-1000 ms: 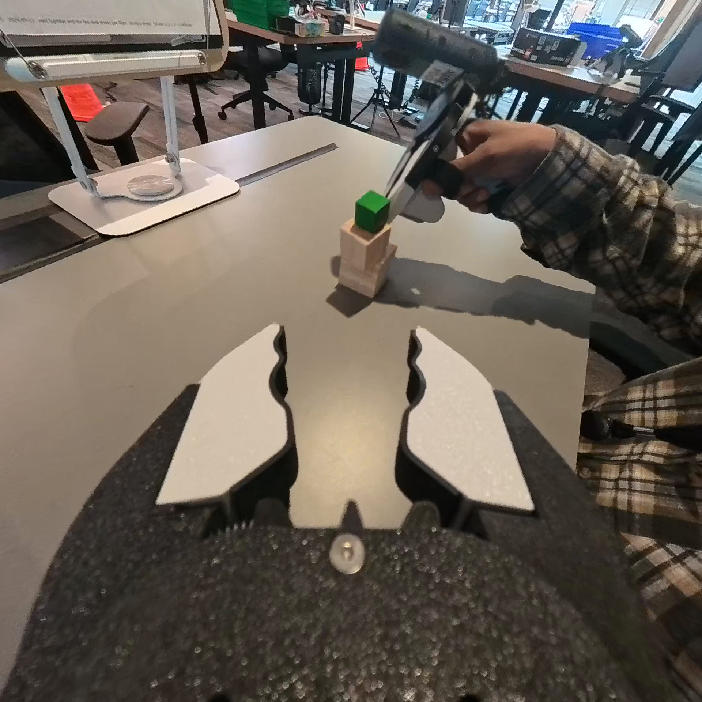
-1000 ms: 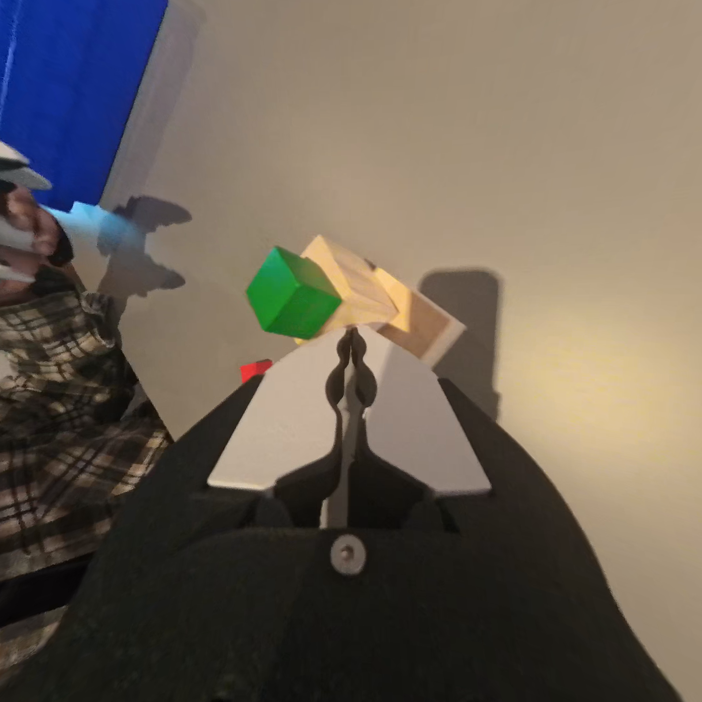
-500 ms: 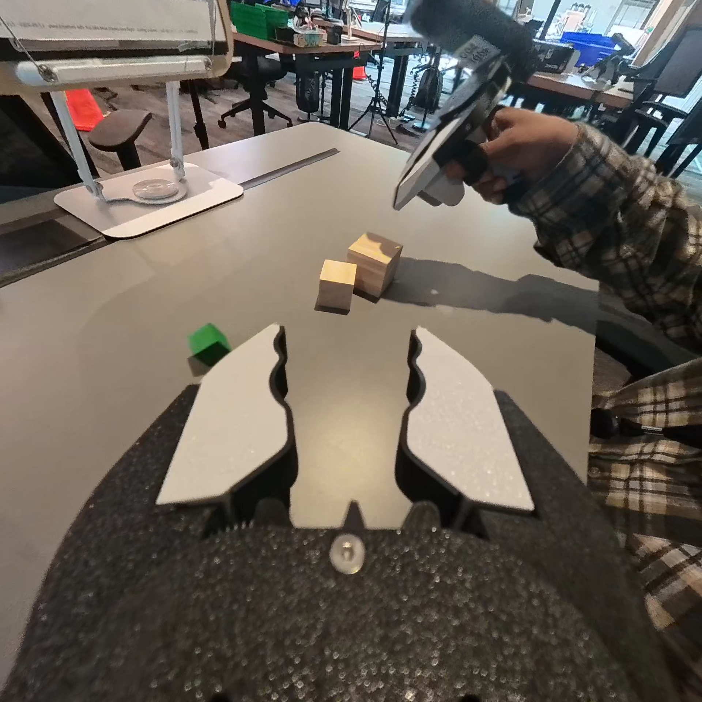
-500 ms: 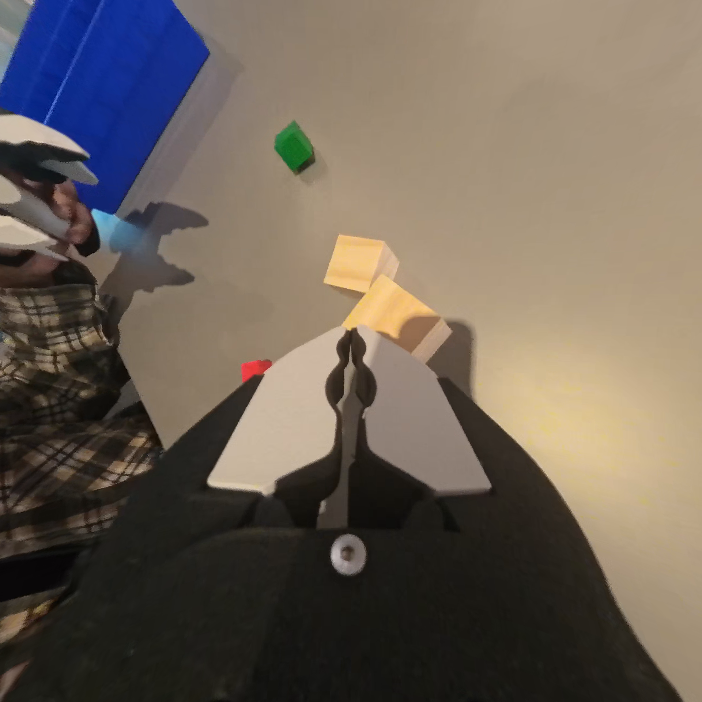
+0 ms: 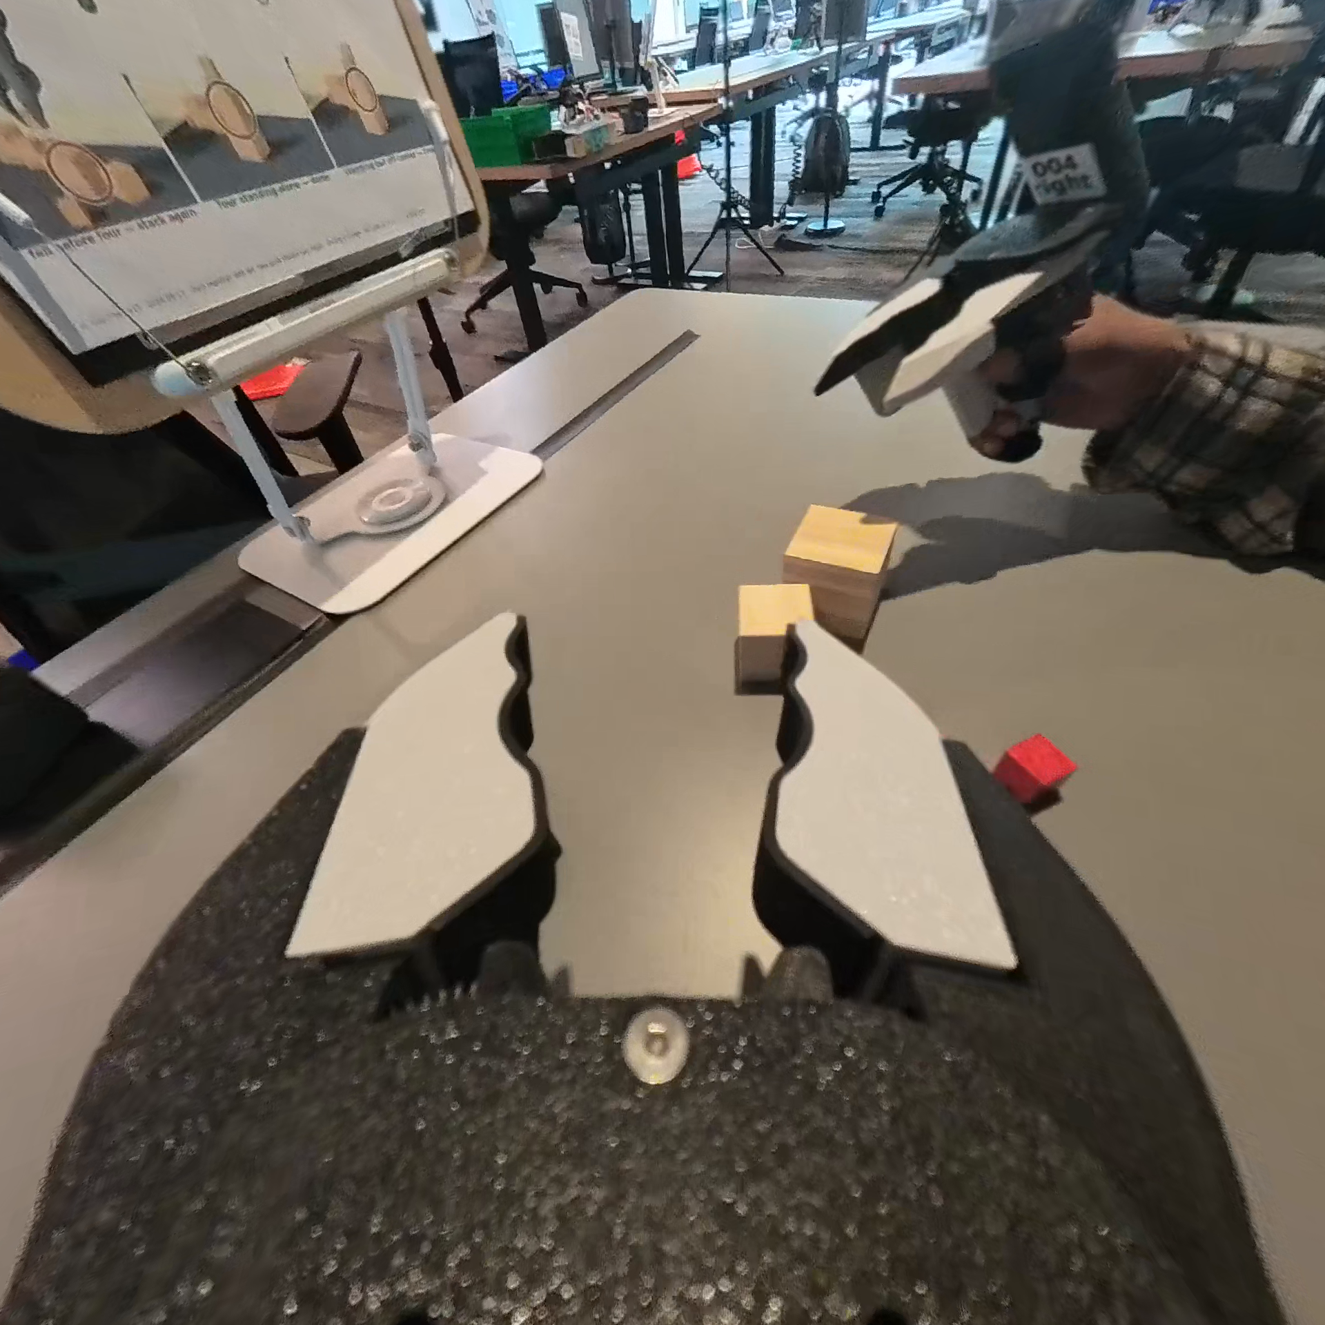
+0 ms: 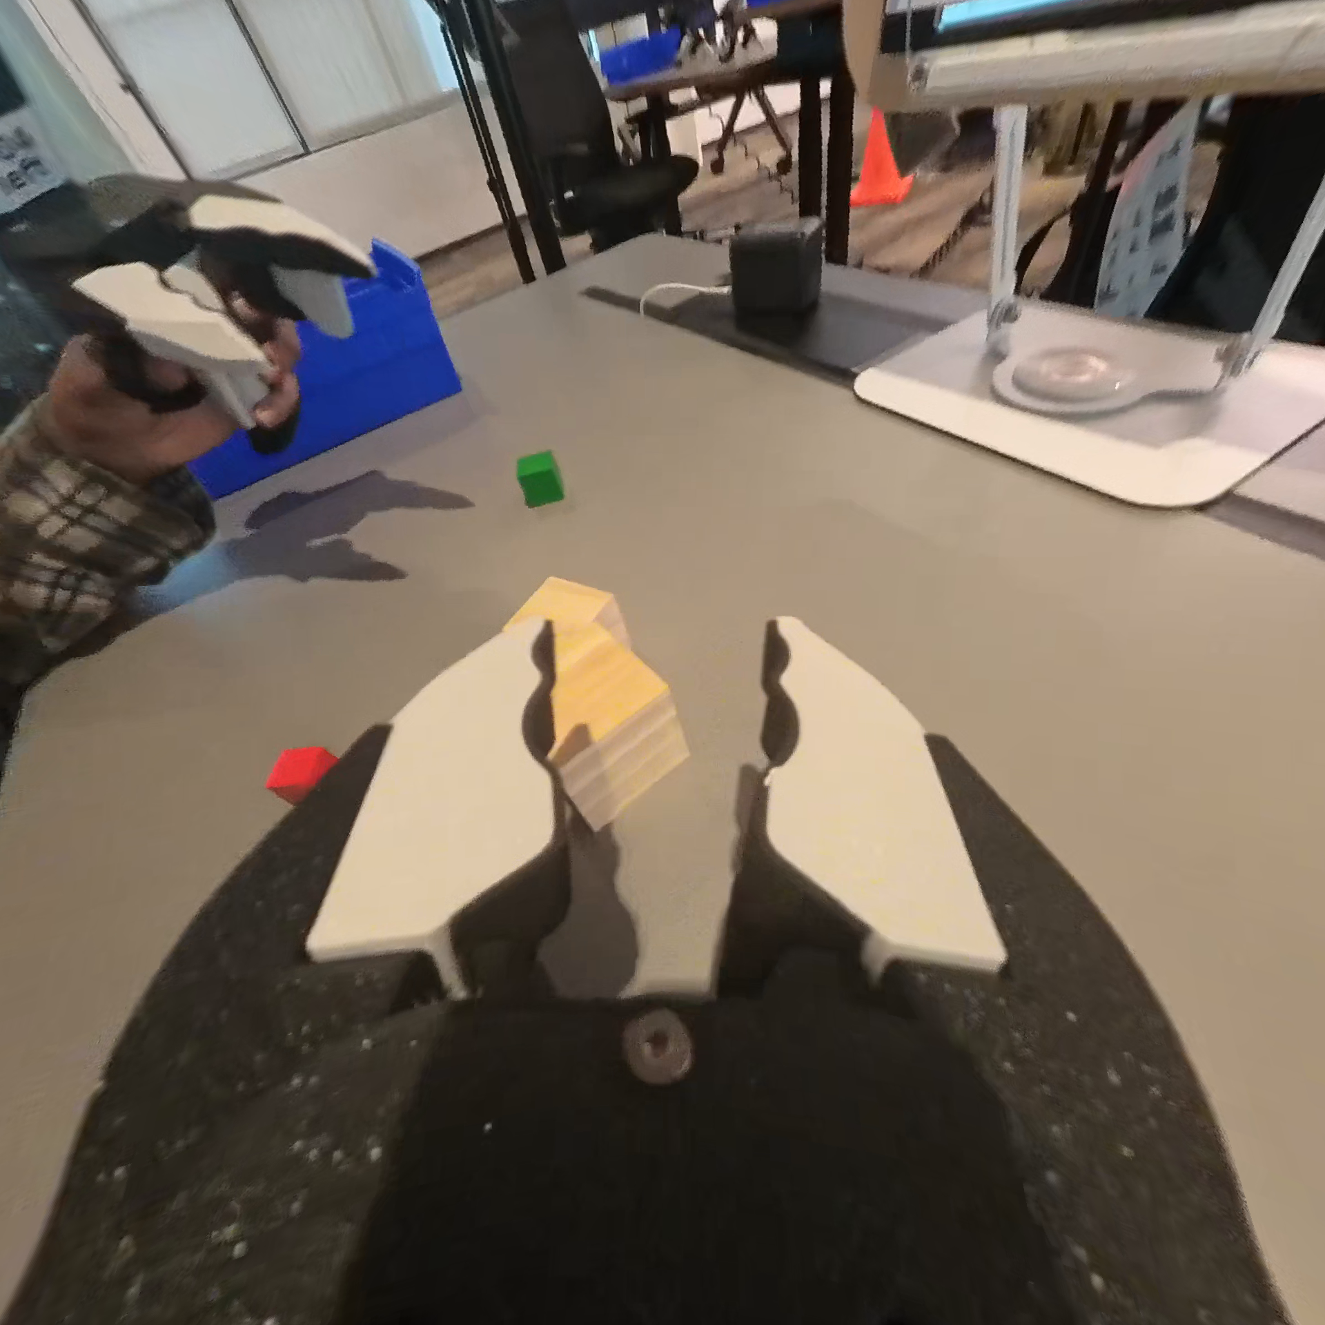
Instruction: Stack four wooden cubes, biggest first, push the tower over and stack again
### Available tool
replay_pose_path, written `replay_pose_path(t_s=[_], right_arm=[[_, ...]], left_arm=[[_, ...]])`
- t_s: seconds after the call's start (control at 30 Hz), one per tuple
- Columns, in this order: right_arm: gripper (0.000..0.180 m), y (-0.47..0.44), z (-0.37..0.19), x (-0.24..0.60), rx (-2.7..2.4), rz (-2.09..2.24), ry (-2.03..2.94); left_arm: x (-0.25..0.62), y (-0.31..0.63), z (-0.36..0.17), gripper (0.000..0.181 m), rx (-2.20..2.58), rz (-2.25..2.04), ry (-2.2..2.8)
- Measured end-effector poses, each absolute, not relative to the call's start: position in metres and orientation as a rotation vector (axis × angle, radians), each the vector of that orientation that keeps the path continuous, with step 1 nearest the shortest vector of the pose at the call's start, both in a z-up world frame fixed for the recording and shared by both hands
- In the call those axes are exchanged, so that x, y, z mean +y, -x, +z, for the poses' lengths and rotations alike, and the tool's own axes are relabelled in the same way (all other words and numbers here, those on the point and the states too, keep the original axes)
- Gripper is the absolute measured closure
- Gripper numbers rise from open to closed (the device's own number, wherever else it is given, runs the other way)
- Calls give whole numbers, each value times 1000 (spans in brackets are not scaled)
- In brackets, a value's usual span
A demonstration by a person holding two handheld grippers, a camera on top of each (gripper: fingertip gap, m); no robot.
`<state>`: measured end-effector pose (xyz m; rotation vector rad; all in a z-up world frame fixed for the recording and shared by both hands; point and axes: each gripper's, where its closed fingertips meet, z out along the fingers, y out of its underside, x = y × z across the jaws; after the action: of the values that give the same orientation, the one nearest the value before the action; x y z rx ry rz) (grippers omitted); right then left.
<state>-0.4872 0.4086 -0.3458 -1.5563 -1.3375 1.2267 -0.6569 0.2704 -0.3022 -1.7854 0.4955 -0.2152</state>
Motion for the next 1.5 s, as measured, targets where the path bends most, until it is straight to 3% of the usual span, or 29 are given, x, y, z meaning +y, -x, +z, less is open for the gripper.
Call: replay_pose_path(t_s=[0.3, 0.37, 0.5, 0.9, 1.5], right_arm=[[57, 489, -357, 394, -1509, 1059, 1302], [53, 493, -354, 387, -1589, 1037, 1248], [54, 503, -349, 374, -1854, 888, 1161], [84, 546, -375, 342, -2747, 279, 947], [107, 566, -426, 334, -3069, -80, 860]], left_arm=[[273, 668, -318, 102, 507, -267, 1690], [270, 676, -319, 99, 488, -250, 1674], [268, 691, -310, 92, 419, -254, 1625], [266, 719, -303, 67, 354, -123, 1576], [264, 721, -305, 66, 359, -135, 1616]])
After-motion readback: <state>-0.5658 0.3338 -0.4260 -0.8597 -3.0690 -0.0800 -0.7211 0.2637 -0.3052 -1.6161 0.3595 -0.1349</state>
